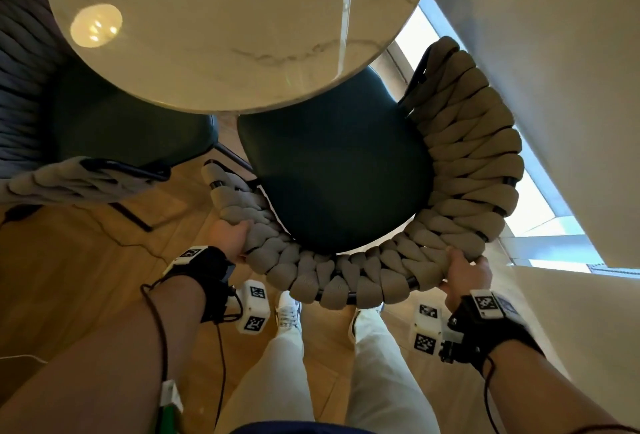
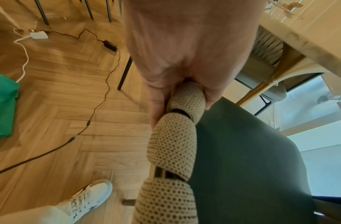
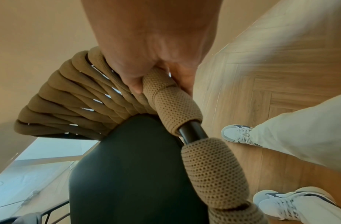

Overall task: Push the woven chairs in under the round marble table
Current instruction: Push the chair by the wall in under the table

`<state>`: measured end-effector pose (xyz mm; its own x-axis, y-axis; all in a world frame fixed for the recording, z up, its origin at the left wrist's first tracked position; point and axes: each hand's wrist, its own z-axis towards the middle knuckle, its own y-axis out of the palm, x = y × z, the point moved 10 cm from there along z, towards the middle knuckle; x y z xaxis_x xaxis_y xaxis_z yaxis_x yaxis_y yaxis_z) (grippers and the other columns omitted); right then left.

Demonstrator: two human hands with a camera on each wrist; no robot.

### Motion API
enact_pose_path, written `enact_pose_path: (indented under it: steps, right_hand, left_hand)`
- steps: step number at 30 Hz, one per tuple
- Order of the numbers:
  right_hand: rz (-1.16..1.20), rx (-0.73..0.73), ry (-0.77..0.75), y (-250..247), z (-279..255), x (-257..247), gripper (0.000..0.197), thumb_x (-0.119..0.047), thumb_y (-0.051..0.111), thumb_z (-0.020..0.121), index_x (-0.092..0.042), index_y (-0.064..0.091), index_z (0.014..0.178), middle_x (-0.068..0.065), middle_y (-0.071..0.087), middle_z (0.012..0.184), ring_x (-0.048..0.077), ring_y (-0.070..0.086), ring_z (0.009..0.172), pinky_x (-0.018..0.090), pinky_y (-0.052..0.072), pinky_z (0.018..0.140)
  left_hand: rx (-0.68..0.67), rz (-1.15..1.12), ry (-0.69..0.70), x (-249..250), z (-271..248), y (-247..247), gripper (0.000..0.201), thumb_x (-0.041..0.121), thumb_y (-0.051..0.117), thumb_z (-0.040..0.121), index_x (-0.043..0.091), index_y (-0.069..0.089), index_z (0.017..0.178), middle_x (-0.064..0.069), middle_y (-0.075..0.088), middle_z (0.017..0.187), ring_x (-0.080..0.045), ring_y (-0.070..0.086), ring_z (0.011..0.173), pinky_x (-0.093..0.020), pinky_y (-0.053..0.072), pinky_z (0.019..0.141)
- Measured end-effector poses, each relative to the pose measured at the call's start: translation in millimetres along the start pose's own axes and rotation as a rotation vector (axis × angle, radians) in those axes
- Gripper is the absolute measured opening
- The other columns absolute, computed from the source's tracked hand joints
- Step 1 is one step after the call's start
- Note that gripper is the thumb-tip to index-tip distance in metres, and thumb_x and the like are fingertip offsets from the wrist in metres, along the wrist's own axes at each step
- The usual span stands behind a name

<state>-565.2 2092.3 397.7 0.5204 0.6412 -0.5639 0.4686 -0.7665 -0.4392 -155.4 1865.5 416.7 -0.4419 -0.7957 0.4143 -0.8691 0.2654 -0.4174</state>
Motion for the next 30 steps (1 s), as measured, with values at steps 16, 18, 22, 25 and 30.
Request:
enact_pose_path:
  steps: [16, 18, 22, 25, 30]
  right_hand:
    - [0.043, -0.059, 0.051, 5, -12, 17, 0.055, -0.028, 0.066, 0.089, -0.016, 0.046, 0.138, 0.018, 0.057, 0.132, 0.041, 0.059, 0.115, 0.06, 0.054, 0.09]
    - [0.052, -0.071, 0.057, 8, -14, 19, 0.055, -0.028, 0.067, 0.089, -0.017, 0.046, 0.138, 0.018, 0.057, 0.132, 0.041, 0.06, 0.114, 0.061, 0.054, 0.089]
    - [0.062, -0.072, 0.057, 13, -14, 20, 0.055, -0.028, 0.067, 0.089, -0.018, 0.046, 0.139, 0.017, 0.057, 0.131, 0.04, 0.06, 0.113, 0.058, 0.055, 0.087]
    - [0.064, -0.076, 0.052, 15, -13, 20, 0.055, -0.029, 0.066, 0.089, -0.018, 0.045, 0.139, 0.017, 0.057, 0.131, 0.04, 0.059, 0.114, 0.057, 0.055, 0.086]
    - [0.061, -0.059, 0.049, 15, -16, 21, 0.054, -0.031, 0.067, 0.088, -0.018, 0.047, 0.137, 0.017, 0.057, 0.131, 0.041, 0.06, 0.113, 0.061, 0.054, 0.088]
  left_hand:
    - [0.027, -0.056, -0.035, -16, 8, -13, 0.038, 0.026, 0.065, 0.091, -0.001, 0.057, 0.117, -0.021, 0.059, 0.119, -0.047, 0.059, 0.113, -0.064, 0.054, 0.089]
    - [0.035, -0.07, -0.019, -15, 13, -16, 0.024, 0.026, 0.065, 0.09, 0.006, 0.06, 0.102, -0.019, 0.062, 0.116, -0.043, 0.061, 0.106, -0.064, 0.054, 0.09]
    - [0.071, -0.078, 0.022, -5, 9, -20, 0.029, 0.023, 0.064, 0.092, 0.002, 0.058, 0.112, -0.018, 0.061, 0.111, -0.04, 0.061, 0.099, -0.061, 0.055, 0.087]
    - [0.084, -0.064, 0.036, -3, 8, -21, 0.032, 0.022, 0.062, 0.094, -0.001, 0.057, 0.115, -0.018, 0.06, 0.108, -0.04, 0.061, 0.098, -0.054, 0.056, 0.084]
    - [0.096, -0.028, 0.045, -3, 8, -24, 0.039, 0.027, 0.063, 0.093, -0.002, 0.058, 0.118, -0.017, 0.06, 0.106, -0.039, 0.063, 0.1, -0.057, 0.055, 0.092]
